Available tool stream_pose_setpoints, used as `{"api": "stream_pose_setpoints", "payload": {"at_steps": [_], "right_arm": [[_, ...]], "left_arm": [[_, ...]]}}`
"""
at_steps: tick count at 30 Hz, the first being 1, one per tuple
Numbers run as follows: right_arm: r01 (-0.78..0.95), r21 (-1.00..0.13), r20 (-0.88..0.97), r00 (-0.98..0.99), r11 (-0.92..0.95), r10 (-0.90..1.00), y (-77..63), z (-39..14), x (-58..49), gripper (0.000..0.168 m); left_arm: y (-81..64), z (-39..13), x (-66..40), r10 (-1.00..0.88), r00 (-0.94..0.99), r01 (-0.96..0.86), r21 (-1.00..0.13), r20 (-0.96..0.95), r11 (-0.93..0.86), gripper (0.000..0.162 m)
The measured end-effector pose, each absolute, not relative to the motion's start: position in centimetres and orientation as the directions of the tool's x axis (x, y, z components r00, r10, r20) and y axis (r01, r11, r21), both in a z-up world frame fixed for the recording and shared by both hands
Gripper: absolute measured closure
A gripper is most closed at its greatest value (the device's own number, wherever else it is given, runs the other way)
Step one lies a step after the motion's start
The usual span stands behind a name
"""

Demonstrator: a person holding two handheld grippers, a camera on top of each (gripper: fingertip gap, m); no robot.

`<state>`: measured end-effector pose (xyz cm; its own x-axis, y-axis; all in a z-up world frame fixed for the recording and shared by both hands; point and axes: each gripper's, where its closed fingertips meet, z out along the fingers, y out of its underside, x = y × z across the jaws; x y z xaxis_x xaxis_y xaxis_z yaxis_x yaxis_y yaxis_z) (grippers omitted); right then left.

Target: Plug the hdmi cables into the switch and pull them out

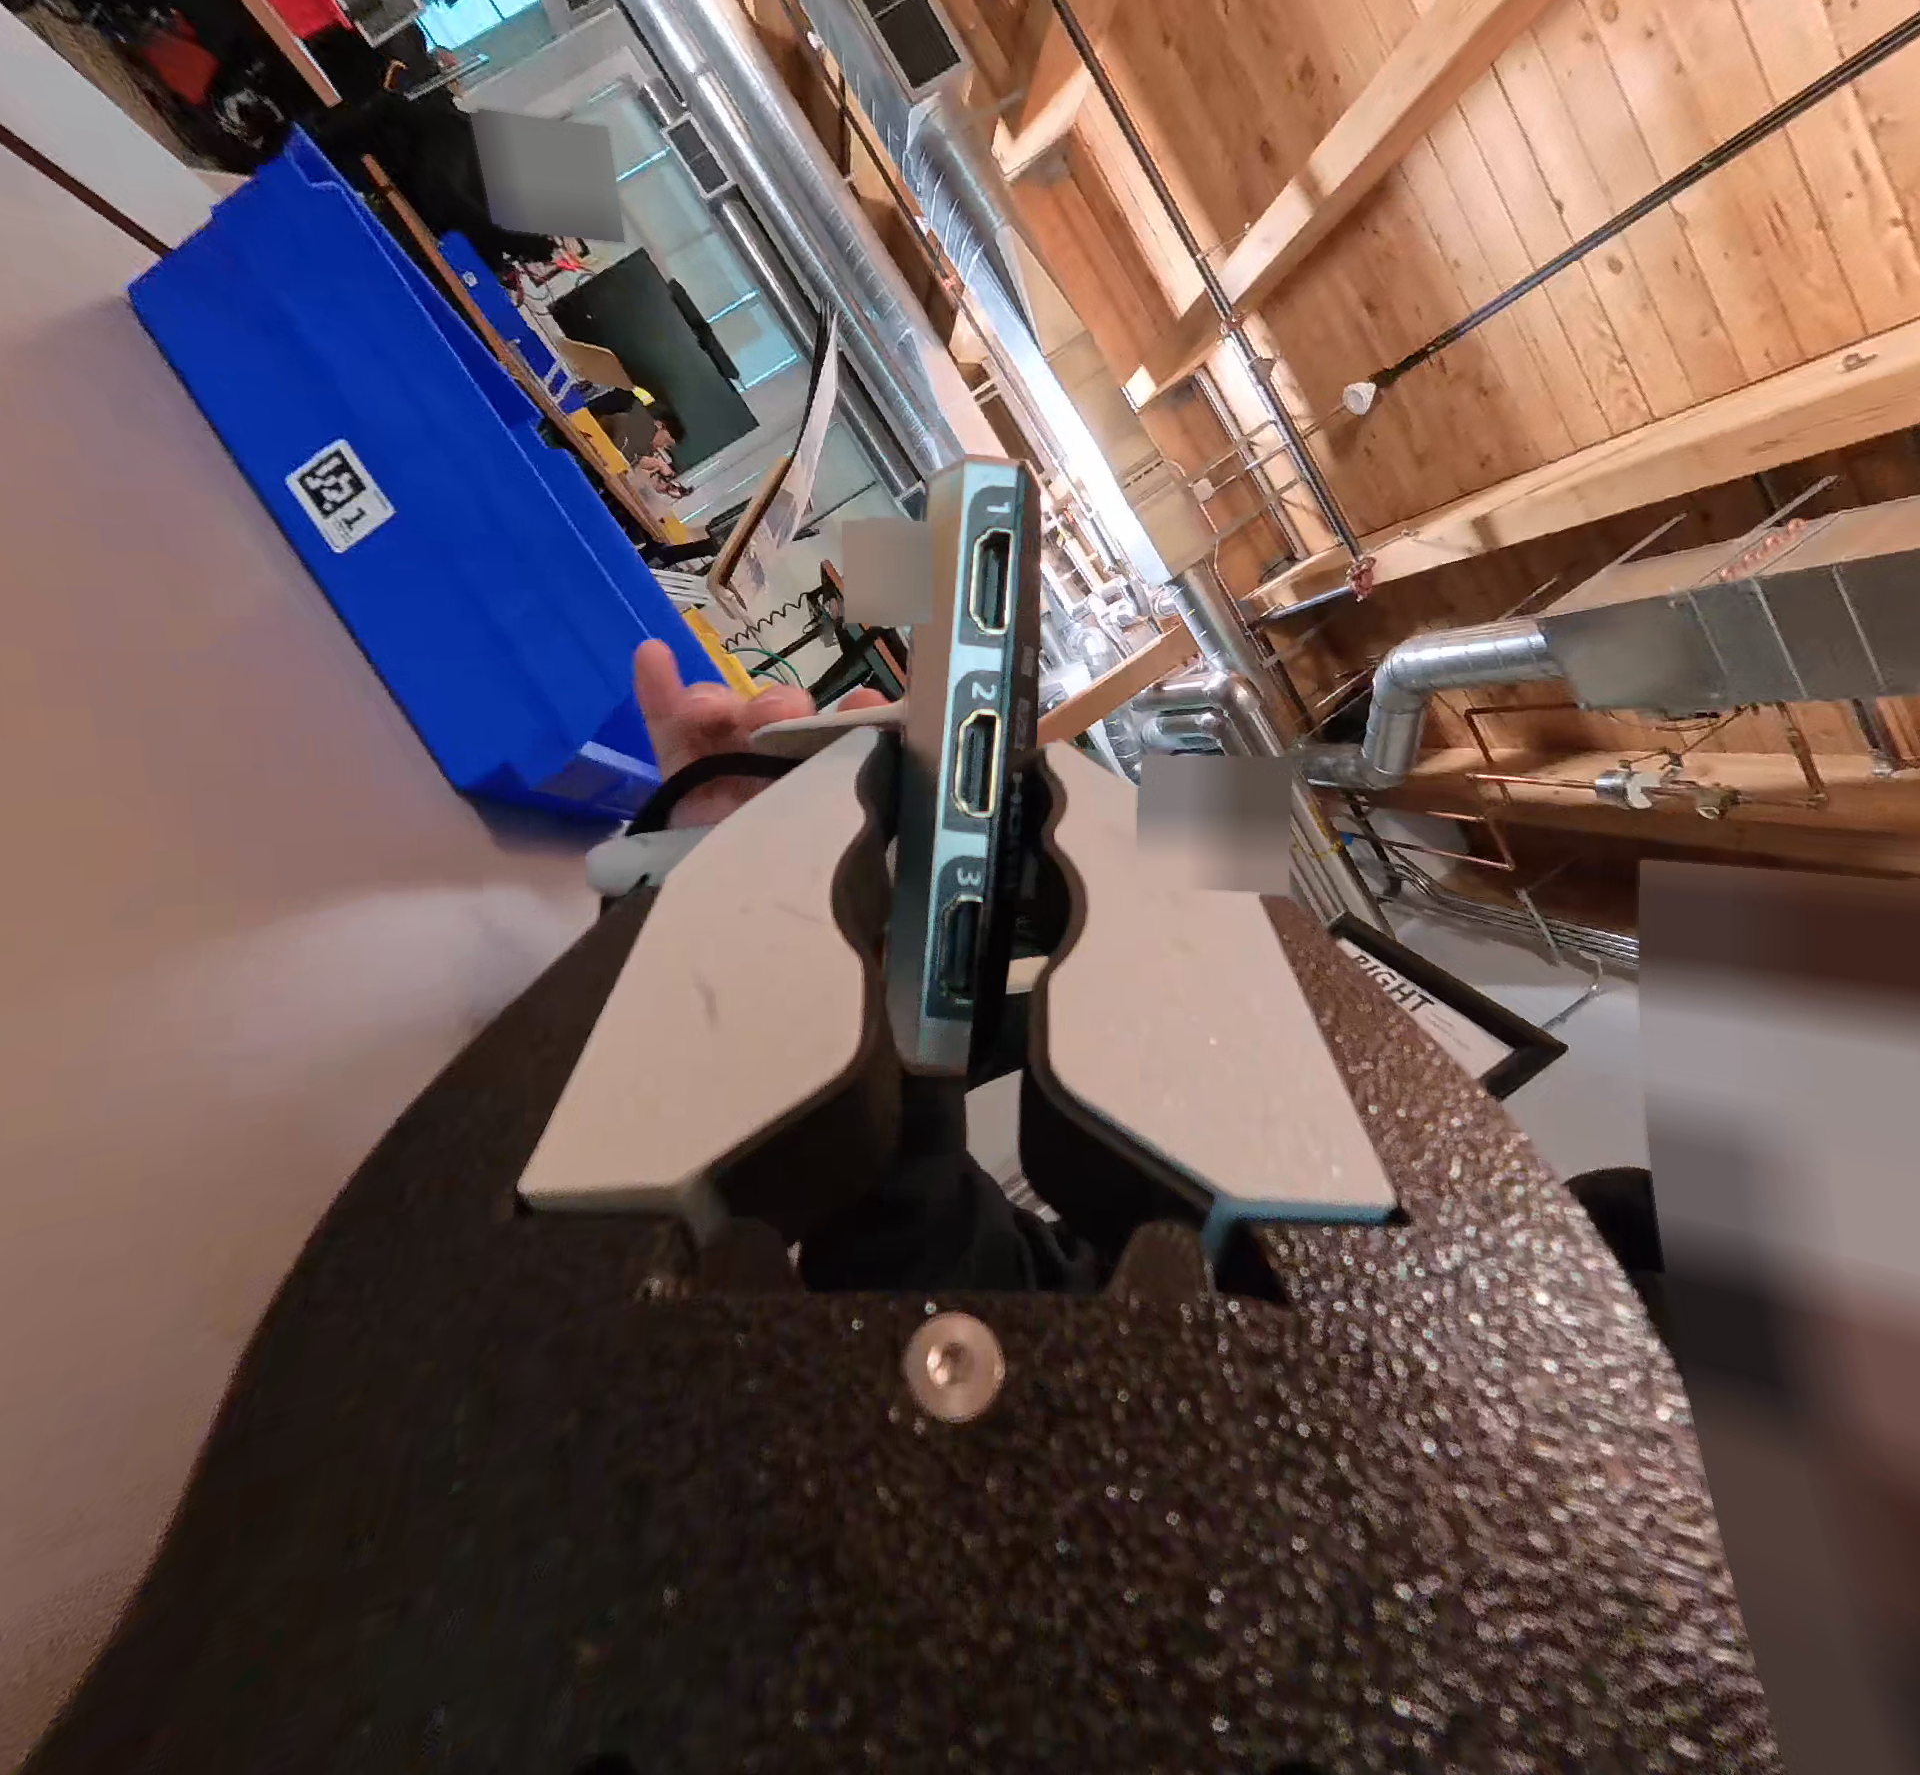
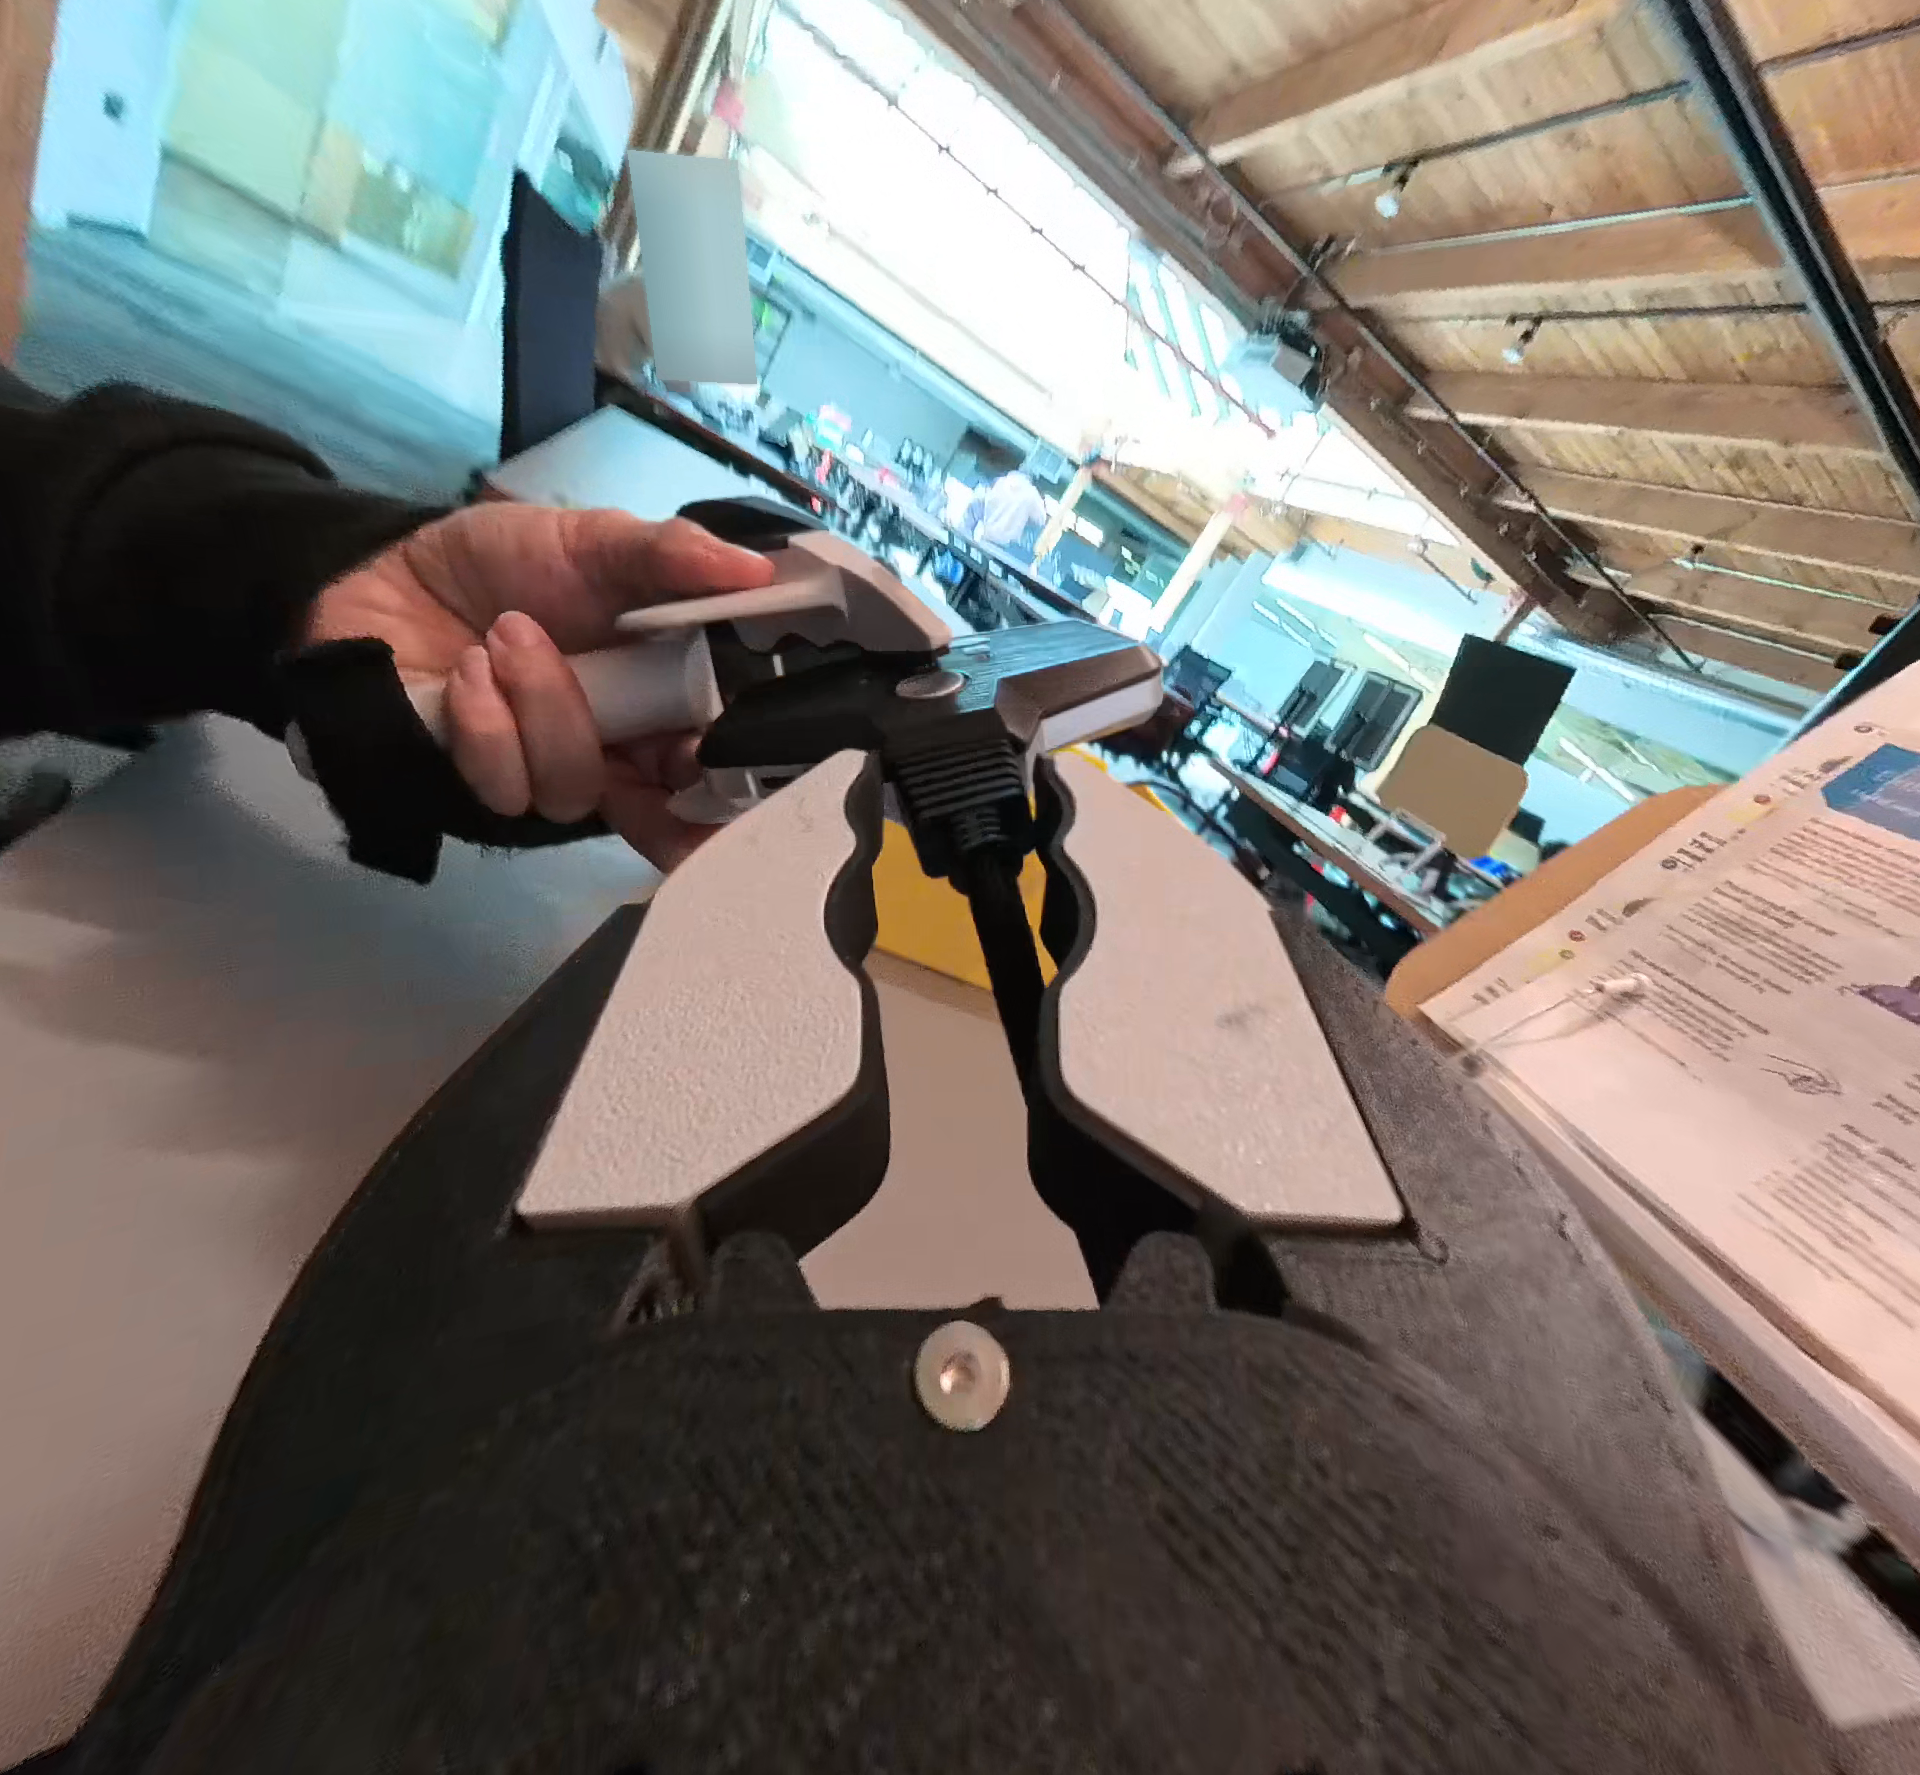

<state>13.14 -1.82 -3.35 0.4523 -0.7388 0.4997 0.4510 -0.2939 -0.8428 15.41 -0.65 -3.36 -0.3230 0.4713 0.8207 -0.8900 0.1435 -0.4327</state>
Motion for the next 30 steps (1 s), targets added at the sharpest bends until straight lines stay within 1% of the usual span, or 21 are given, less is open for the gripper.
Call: {"api": "stream_pose_setpoints", "payload": {"at_steps": [2, 6, 8, 10, 11, 13, 14, 16, 17, 18, 19, 20, 21, 22, 23, 24, 25, 26, 27, 28, 30], "right_arm": [[0.476, -0.847, 0.473, 0.473, -0.237, -0.743, -1.9, -3.3, 12.9, 0.141], [0.466, -0.849, 0.473, 0.464, -0.247, -0.749, -1.6, -3.8, 13.8, 0.144], [0.474, -0.838, 0.492, 0.44, -0.271, -0.751, -1.7, -4.0, 13.9, 0.144], [0.445, -0.854, 0.475, 0.457, -0.269, -0.752, -1.8, -3.9, 14.1, 0.144], [0.427, -0.866, 0.459, 0.475, -0.26, -0.751, -1.8, -3.9, 14.1, 0.144], [0.372, -0.907, 0.386, 0.542, -0.198, -0.746, -1.6, -4.0, 14.3, 0.145], [0.352, -0.923, 0.346, 0.574, -0.158, -0.742, -1.6, -4.0, 14.3, 0.145], [0.313, -0.948, 0.254, 0.635, -0.057, -0.73, -1.5, -3.8, 14.3, 0.145], [0.283, -0.959, 0.208, 0.669, -0.014, -0.714, -1.5, -3.8, 14.2, 0.145], [0.26, -0.966, 0.175, 0.688, 0.013, -0.704, -1.6, -3.9, 14.1, 0.145], [0.234, -0.971, 0.144, 0.705, 0.036, -0.695, -1.7, -4.0, 14.1, 0.145], [0.204, -0.977, 0.108, 0.718, 0.06, -0.688, -1.9, -4.2, 14.2, 0.145], [0.187, -0.979, 0.08, 0.725, 0.084, -0.684, -2.2, -4.2, 14.2, 0.145], [0.175, -0.978, 0.057, 0.742, 0.111, -0.668, -2.2, -4.1, 14.0, 0.145], [0.151, -0.981, 0.037, 0.76, 0.121, -0.649, -2.1, -4.2, 13.9, 0.145], [0.114, -0.989, 0.032, 0.773, 0.089, -0.634, -1.9, -5.0, 13.9, 0.145], [0.088, -0.993, 0.024, 0.795, 0.075, -0.606, -1.5, -5.5, 13.7, 0.145], [0.071, -0.996, 0.024, 0.814, 0.06, -0.58, -1.1, -5.9, 13.4, 0.145], [0.073, -0.996, 0.033, 0.821, 0.047, -0.57, -0.9, -6.0, 13.2, 0.145], [0.075, -0.996, 0.037, 0.821, 0.043, -0.57, -0.9, -6.0, 13.2, 0.145], [0.058, -0.997, 0.018, 0.822, 0.052, -0.569, -1.3, -6.1, 13.2, 0.145]], "left_arm": [[-0.8, -3.1, 15.1, 0.466, -0.333, -0.891, -0.436, 0.82, 0.131, 0.138], [-0.7, -3.0, 16.0, 0.461, -0.274, -0.93, -0.355, 0.844, 0.099, 0.138], [-0.8, -3.2, 16.3, 0.443, -0.282, -0.932, -0.352, 0.851, 0.082, 0.138], [-0.9, -3.2, 16.5, 0.44, -0.267, -0.943, -0.326, 0.857, 0.062, 0.138], [-1.0, -3.1, 16.6, 0.441, -0.283, -0.942, -0.333, 0.852, 0.039, 0.138], [-0.8, -2.7, 16.5, 0.443, -0.382, -0.905, -0.425, 0.811, -0.003, 0.138], [-0.7, -2.5, 16.4, 0.432, -0.455, -0.865, -0.501, 0.779, -0.009, 0.137], [-0.2, -1.9, 16.3, 0.394, -0.667, -0.701, -0.712, 0.633, -0.042, 0.131], [0.2, -1.4, 16.4, 0.352, -0.78, -0.573, -0.816, 0.517, -0.073, 0.124], [0.7, -1.0, 16.7, 0.292, -0.878, -0.422, -0.901, 0.38, -0.098, 0.112], [1.2, -0.7, 16.8, 0.229, -0.95, -0.243, -0.963, 0.213, -0.112, 0.103], [1.9, -0.4, 17.0, 0.164, -0.986, -0.042, -0.993, 0.023, -0.111, 0.099], [2.5, -0.4, 17.1, 0.093, -0.98, 0.167, -0.982, -0.176, -0.092, 0.097], [3.0, -0.6, 17.3, 0.029, -0.928, 0.37, -0.927, -0.372, -0.053, 0.095], [3.3, -0.8, 17.3, -0.018, -0.838, 0.546, -0.838, -0.545, -0.014, 0.094], [3.6, -0.8, 17.1, -0.054, -0.732, 0.68, -0.733, -0.68, 0.004, 0.092], [3.7, -1.1, 16.9, -0.079, -0.616, 0.784, -0.62, -0.784, 0.033, 0.1], [3.5, -1.5, 16.9, -0.086, -0.511, 0.853, -0.517, -0.855, 0.077, 0.107], [3.3, -2.0, 16.9, -0.072, -0.452, 0.881, -0.458, -0.889, 0.116, 0.12], [3.2, -2.4, 17.0, -0.056, -0.451, 0.879, -0.455, -0.891, 0.142, 0.13], [3.4, -2.9, 17.0, 0.003, -0.491, 0.858, -0.483, -0.871, 0.176, 0.13]]}}
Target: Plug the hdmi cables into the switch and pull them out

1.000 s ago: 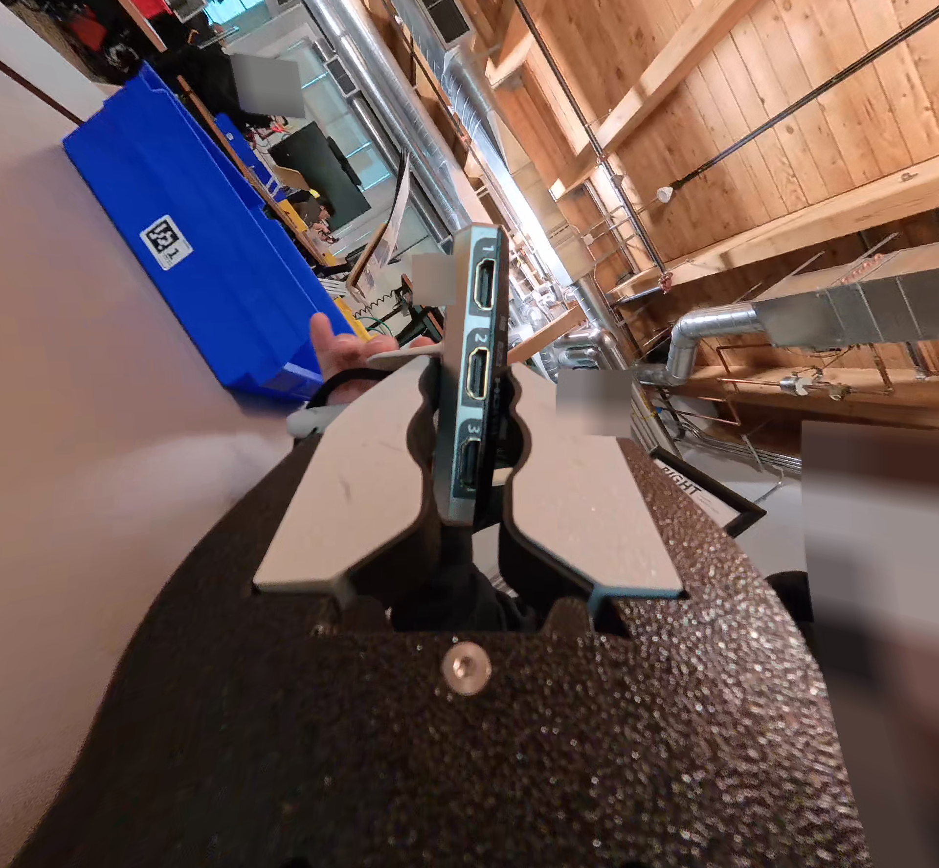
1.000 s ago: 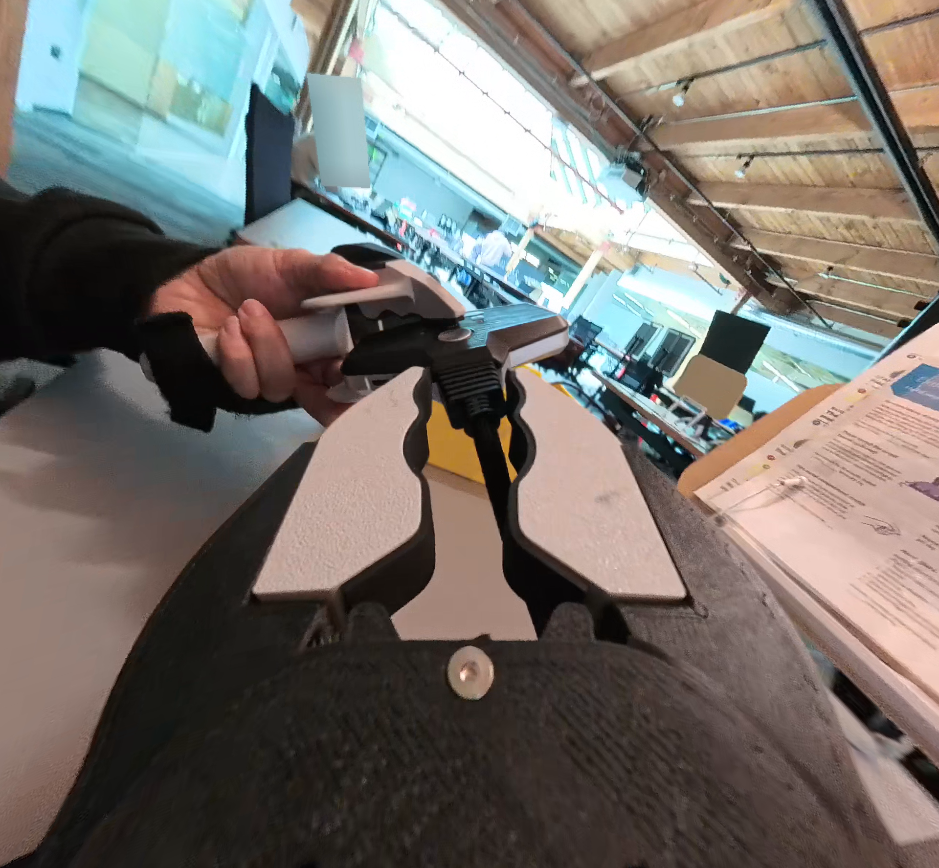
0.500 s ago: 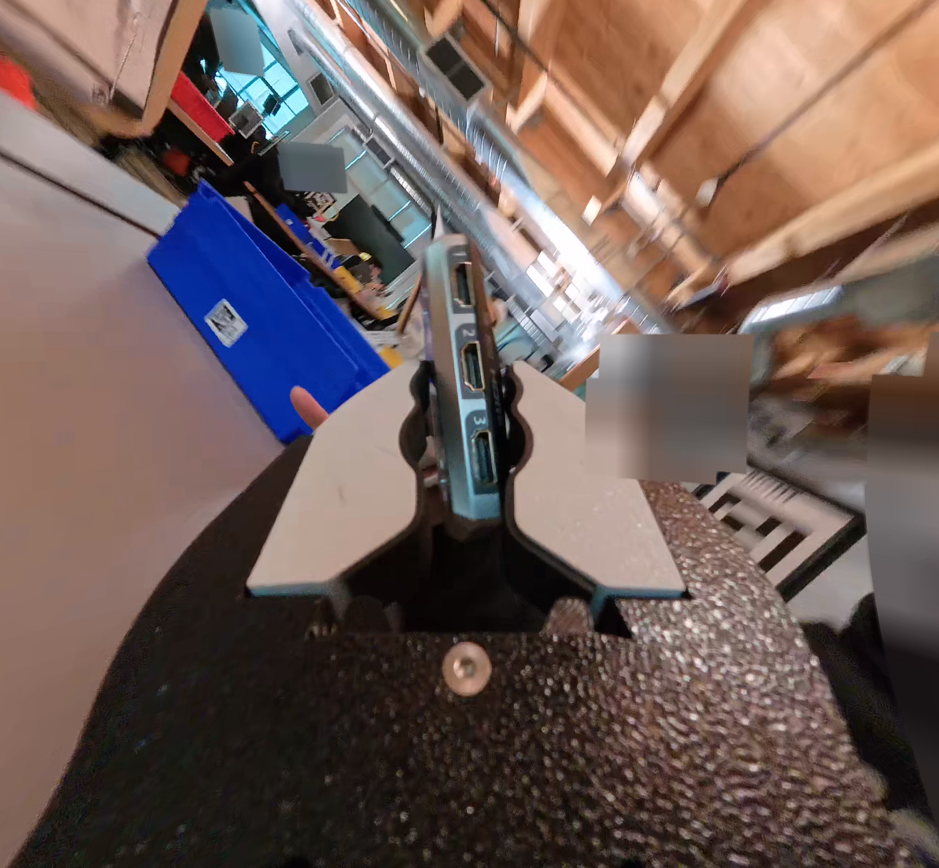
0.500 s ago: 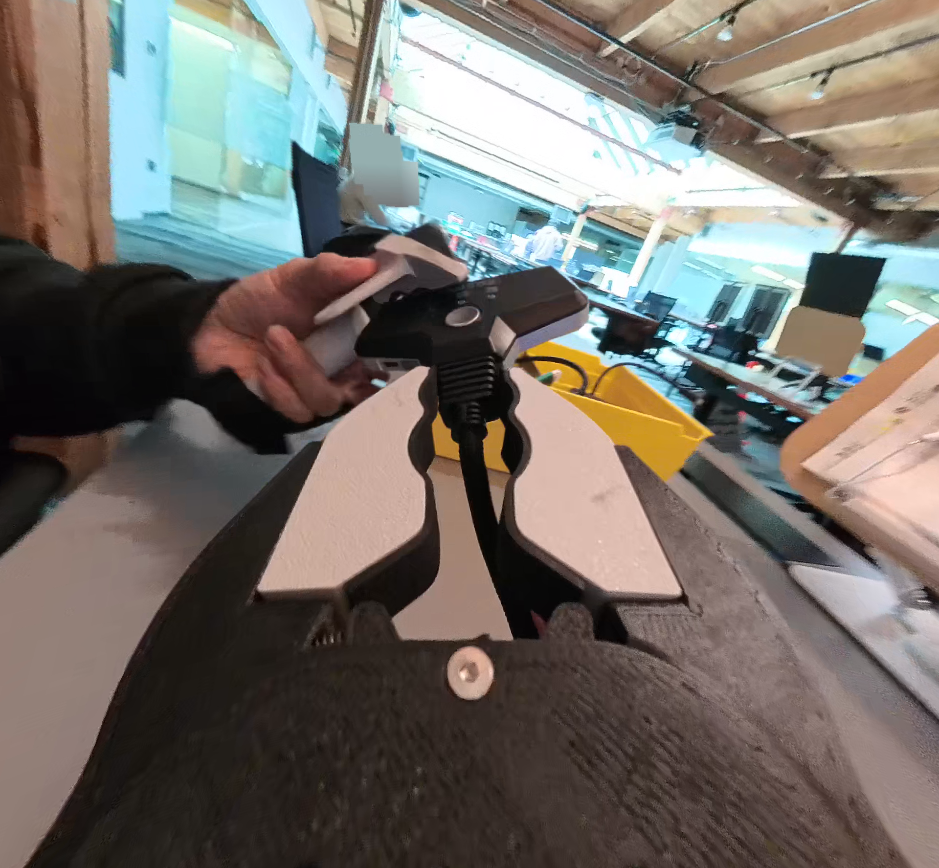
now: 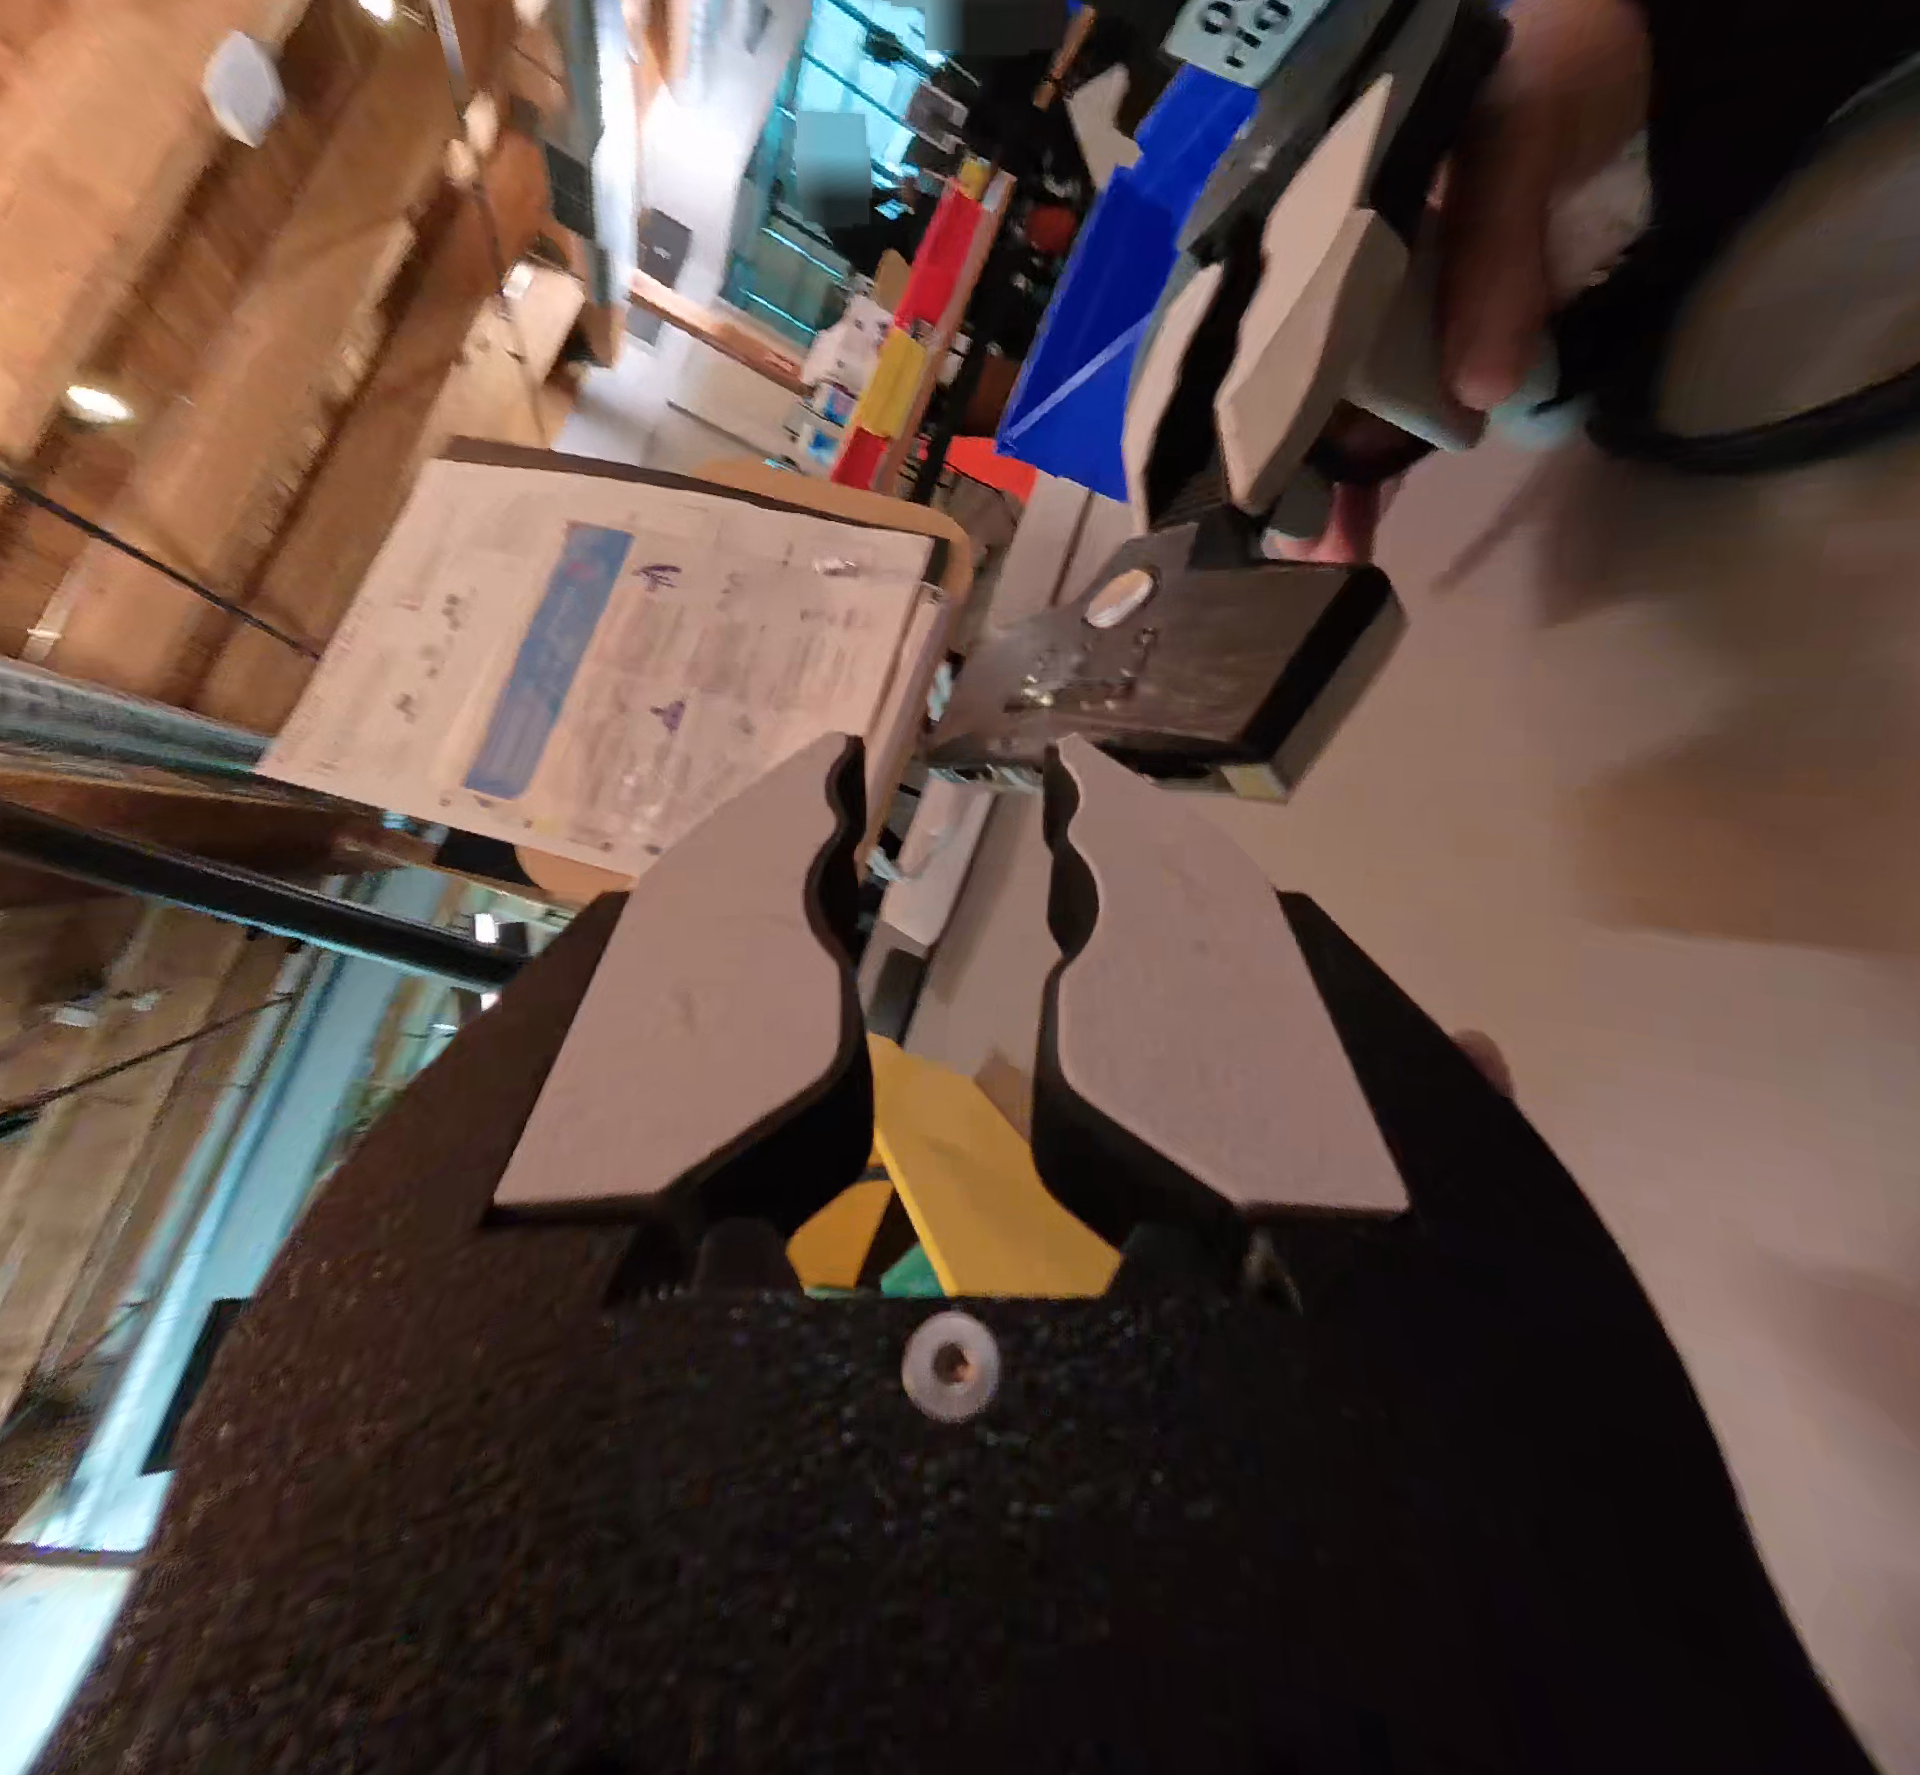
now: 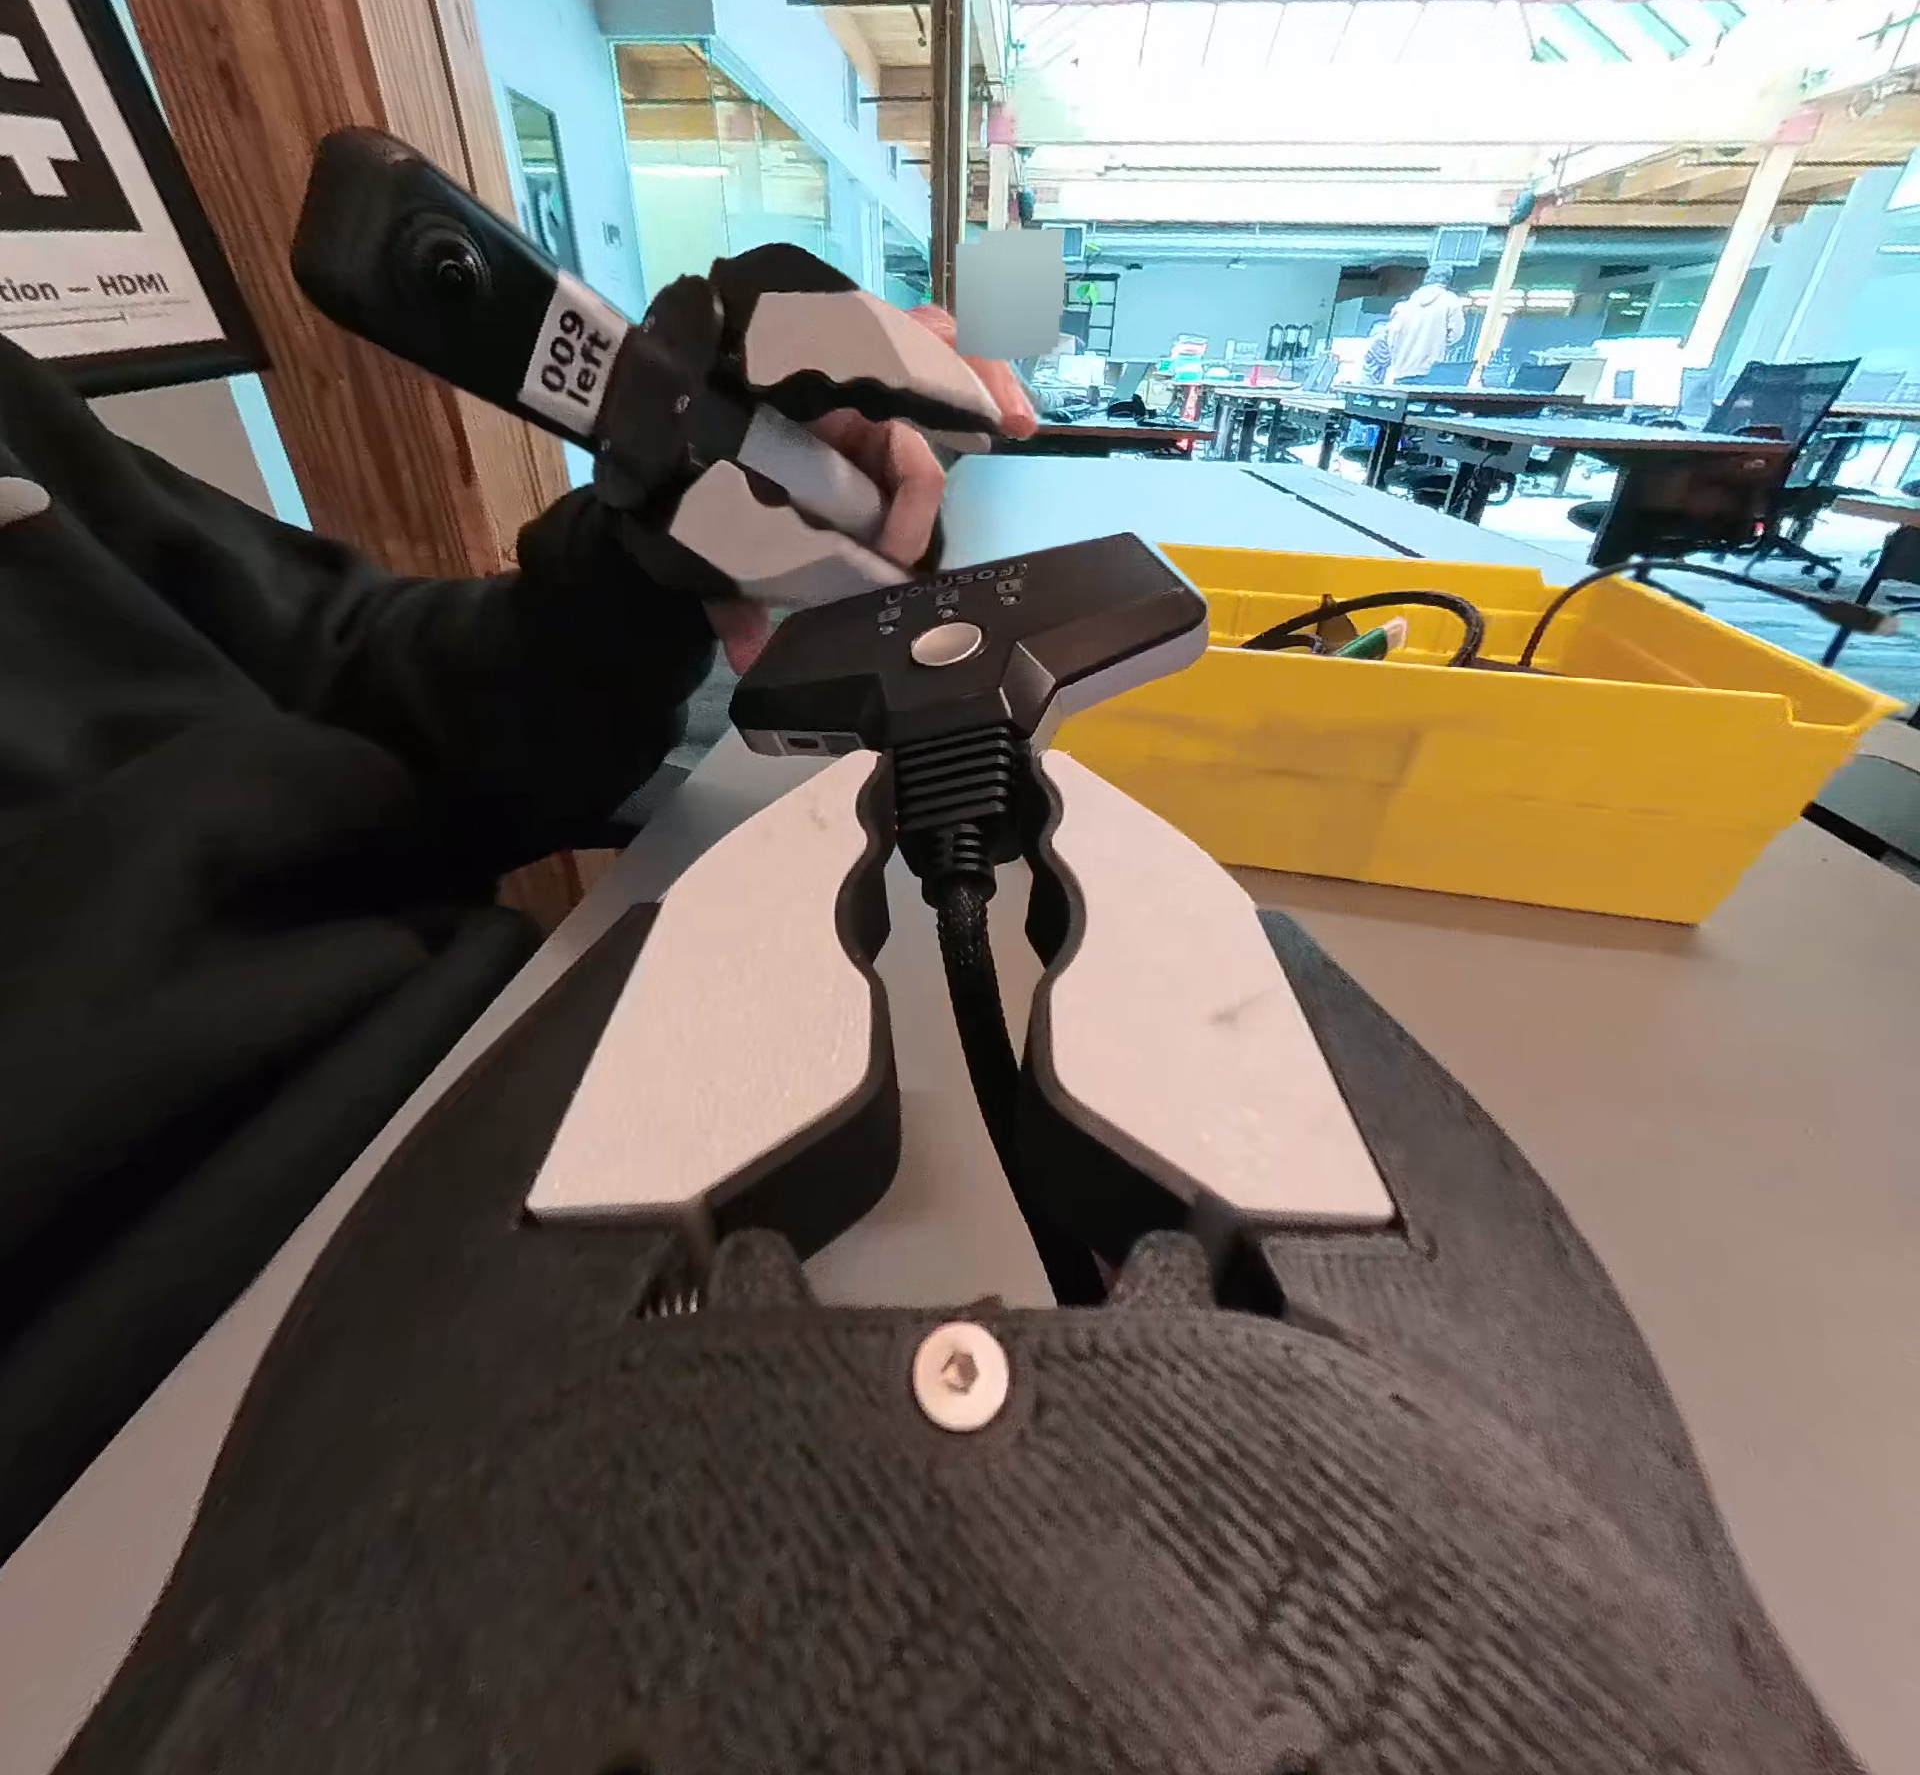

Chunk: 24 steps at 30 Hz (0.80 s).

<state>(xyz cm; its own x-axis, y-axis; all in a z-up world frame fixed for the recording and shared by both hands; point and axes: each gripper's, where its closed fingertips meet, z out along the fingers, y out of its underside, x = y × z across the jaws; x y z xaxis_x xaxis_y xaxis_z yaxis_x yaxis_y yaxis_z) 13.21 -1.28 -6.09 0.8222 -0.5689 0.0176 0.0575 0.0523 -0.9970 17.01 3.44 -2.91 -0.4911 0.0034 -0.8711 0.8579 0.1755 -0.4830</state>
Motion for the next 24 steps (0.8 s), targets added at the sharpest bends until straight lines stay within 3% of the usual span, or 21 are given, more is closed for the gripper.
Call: {"api": "stream_pose_setpoints", "payload": {"at_steps": [3, 5, 10, 11, 14, 18, 24], "right_arm": [[0.063, -0.989, -0.021, 0.83, 0.131, -0.557, -2.3, -5.0, 12.8, 0.145], [0.054, -0.981, -0.048, 0.862, 0.186, -0.504, -2.2, -4.4, 12.0, 0.145], [-0.004, -0.992, -0.056, 0.911, 0.128, -0.41, -0.3, -5.7, 11.1, 0.146], [-0.015, -0.993, -0.059, 0.919, 0.116, -0.39, 0.1, -5.9, 11.0, 0.146], [0.008, -0.989, -0.05, 0.92, 0.145, -0.39, 0.3, -5.6, 11.1, 0.146], [0.054, -0.989, -0.016, 0.89, 0.14, -0.455, -0.3, -5.5, 11.8, 0.14], [0.168, -0.977, 0.07, 0.829, 0.128, -0.555, -0.9, -4.7, 12.8, 0.139]], "left_arm": [[4.3, -3.4, 16.0, 0.12, -0.514, 0.852, -0.491, -0.849, 0.179, 0.082], [4.0, -3.6, 15.7, 0.119, -0.481, 0.87, -0.457, -0.869, 0.185, 0.084], [1.7, -4.0, 14.3, 0.01, -0.228, 0.965, -0.225, -0.974, 0.137, 0.084], [1.3, -3.9, 13.8, -0.022, -0.16, 0.979, -0.162, -0.987, 0.122, 0.089], [0.6, -4.4, 13.4, -0.079, 0.003, 0.99, -0.008, -0.997, 0.14, 0.129], [0.0, -4.6, 14.6, -0.132, -0.037, 0.974, -0.065, -0.991, 0.215, 0.132], [-0.5, -4.5, 15.7, -0.205, -0.208, 0.939, -0.254, -0.956, 0.233, 0.132]]}}
